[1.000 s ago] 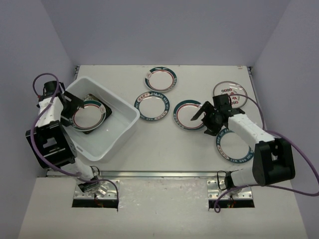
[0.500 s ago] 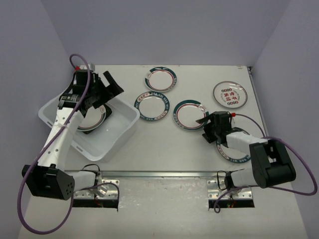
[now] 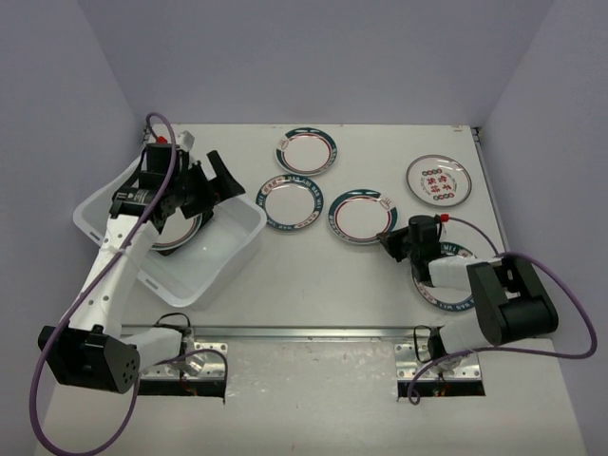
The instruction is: Place the plates into the plastic bin on the countertop
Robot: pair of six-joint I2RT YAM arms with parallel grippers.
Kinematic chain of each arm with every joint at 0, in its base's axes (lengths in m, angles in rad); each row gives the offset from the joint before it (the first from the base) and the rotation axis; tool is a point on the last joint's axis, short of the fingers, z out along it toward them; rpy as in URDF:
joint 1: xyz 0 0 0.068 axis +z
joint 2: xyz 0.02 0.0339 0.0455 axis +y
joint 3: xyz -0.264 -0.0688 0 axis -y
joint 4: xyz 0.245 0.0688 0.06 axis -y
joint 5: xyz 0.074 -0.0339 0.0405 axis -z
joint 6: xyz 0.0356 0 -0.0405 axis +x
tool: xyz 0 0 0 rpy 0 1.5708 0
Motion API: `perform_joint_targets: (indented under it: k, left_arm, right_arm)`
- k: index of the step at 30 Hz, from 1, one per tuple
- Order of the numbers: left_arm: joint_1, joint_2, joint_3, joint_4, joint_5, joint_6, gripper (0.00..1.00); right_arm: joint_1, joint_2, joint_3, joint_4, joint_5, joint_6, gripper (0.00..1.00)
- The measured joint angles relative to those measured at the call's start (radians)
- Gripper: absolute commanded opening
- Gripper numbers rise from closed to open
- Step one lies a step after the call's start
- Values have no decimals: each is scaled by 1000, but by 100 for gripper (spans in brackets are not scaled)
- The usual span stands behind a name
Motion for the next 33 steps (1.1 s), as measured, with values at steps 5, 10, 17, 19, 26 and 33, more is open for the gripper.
perform_joint_targets:
  k: [5,10,17,19,26,33]
  left_arm:
    - [-43,46,63,3,145,35,100]
    - [-112,108,128,24,230,72,100]
    - [-114,222,167,29,294,135,64]
    - [-114,241,170,23,301,153,25]
    - [-114,240,229,19,361,184,0]
    - [-71,232,248,22,270,140,0]
  right_arm:
    - [13,-108,157,-226,-93,-189,0]
    - [75,-133,530,-518,-211,-404,0]
    - [134,-215,663,-660,-513,-531,0]
    - [158,-206,667,-681,-598,-535,0]
    - [167,-174,673,-709,-707,-518,18]
    - [159,-155,720,-707,-714,-531,99]
